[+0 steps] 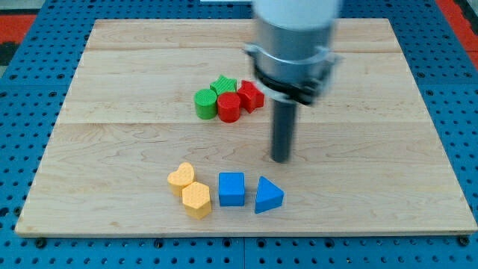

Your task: Move the group of blocks slightly left

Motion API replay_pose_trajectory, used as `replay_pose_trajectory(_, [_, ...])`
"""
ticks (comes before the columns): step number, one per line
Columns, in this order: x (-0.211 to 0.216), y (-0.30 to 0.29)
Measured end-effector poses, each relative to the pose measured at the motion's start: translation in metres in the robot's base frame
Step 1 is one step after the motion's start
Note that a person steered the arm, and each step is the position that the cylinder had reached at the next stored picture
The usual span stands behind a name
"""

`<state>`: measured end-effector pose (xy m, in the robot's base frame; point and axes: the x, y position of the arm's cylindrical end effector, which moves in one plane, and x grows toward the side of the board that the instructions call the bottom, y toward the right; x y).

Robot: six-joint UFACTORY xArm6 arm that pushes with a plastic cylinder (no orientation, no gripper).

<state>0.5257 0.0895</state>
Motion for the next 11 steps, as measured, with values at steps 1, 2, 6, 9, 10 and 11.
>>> replay_pose_trajectory(1, [0.039,0.056])
replay_pose_trajectory(2, [0.011,0.049])
replay_pose_trajectory(6, [-0.079,-0.010])
replay_pose_trajectory(9, [-0.091,-0.106])
replay_pose_trajectory(10, [-0.092,-0.145])
replay_pose_trajectory(11, [-0.111,-0.154])
